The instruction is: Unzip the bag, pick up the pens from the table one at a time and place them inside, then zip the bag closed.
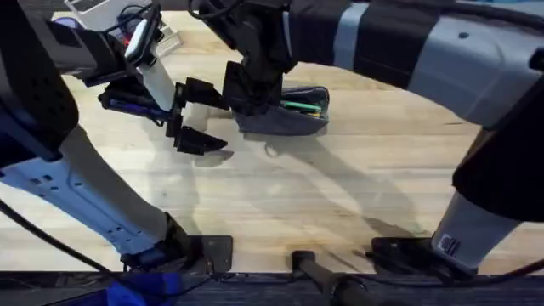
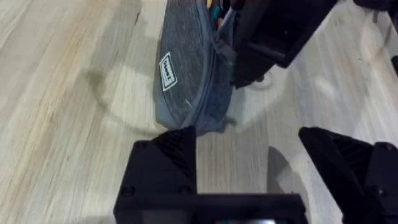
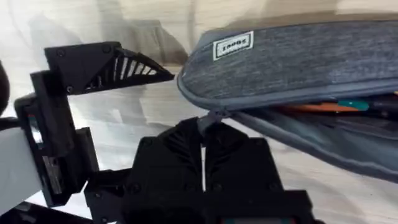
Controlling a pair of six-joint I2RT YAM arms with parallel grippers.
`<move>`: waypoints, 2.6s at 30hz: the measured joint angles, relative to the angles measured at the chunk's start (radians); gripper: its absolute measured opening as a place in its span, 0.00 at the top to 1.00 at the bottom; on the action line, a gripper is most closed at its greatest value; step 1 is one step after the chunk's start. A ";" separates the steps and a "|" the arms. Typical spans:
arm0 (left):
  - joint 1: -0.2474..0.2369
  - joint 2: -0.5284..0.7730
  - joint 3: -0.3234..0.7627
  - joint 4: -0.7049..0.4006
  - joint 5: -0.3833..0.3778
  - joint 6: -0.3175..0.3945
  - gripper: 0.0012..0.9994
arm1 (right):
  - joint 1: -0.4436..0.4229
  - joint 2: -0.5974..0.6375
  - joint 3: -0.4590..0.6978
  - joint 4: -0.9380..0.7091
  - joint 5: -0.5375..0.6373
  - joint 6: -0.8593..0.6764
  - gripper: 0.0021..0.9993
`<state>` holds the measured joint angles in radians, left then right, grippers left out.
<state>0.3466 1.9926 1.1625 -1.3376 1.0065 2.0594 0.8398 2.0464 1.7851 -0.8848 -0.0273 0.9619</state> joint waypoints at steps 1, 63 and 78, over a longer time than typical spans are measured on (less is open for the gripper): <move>0.000 0.000 0.000 0.000 0.000 0.000 0.00 | 0.000 0.002 0.000 -0.001 0.000 0.000 0.97; 0.000 0.000 0.000 0.000 0.000 0.000 0.00 | -0.228 0.003 0.000 -0.031 -0.642 -0.266 0.97; 0.000 0.000 0.000 0.000 0.000 0.000 0.00 | -0.259 0.058 0.000 -0.028 -0.798 -0.339 0.97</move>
<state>0.3466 1.9926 1.1625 -1.3376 1.0065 2.0594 0.5811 2.1041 1.7851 -0.9131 -0.8250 0.6227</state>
